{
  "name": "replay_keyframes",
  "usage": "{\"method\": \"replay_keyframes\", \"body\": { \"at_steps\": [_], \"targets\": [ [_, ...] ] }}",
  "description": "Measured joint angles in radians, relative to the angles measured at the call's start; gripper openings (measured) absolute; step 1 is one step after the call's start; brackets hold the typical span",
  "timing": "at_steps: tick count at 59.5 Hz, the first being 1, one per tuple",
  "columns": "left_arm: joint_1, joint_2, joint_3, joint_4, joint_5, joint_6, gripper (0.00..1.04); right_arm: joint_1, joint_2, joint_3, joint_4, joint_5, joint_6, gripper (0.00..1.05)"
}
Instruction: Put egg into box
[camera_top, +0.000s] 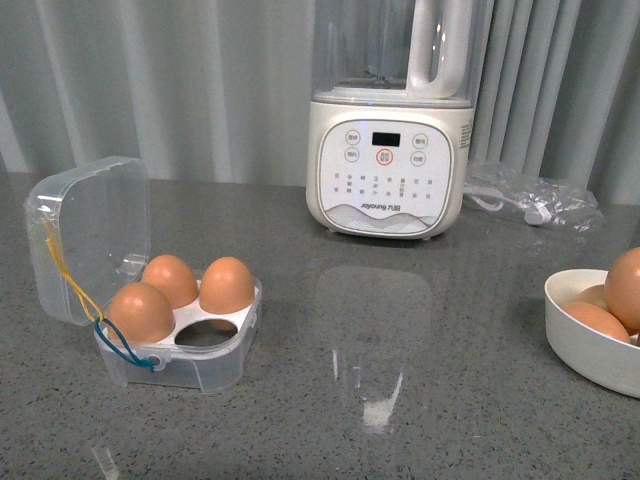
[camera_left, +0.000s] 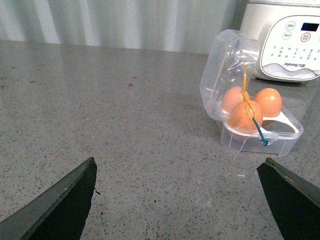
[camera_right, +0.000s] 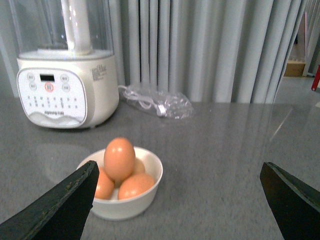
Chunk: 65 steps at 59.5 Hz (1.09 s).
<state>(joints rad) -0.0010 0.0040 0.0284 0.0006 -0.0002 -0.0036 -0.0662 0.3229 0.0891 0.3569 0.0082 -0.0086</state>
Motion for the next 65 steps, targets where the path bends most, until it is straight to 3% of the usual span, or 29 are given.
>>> {"method": "replay_keyframes", "body": {
  "at_steps": [9,17,28,46,65],
  "targets": [
    [0.0,0.0,0.0,0.0,0.0,0.0,0.98,-0.073,0.361,0.145,0.269,-0.079,0.046,0.98],
    [0.0,0.0,0.0,0.0,0.0,0.0,0.98,-0.08,0.666,0.312,0.312,-0.098,0.089,0.98],
    [0.0,0.0,0.0,0.0,0.0,0.0,0.98,-0.051,0.916,0.502,0.203,-0.16,0.123,0.98],
    [0.0,0.0,0.0,0.0,0.0,0.0,0.98,0.004,1.034,0.628,0.034,-0.264,0.102,0.98],
    [0.0,0.0,0.0,0.0,0.0,0.0,0.98,0.049,1.092,0.629,0.025,-0.238,-0.049,0.98]
  ]
}}
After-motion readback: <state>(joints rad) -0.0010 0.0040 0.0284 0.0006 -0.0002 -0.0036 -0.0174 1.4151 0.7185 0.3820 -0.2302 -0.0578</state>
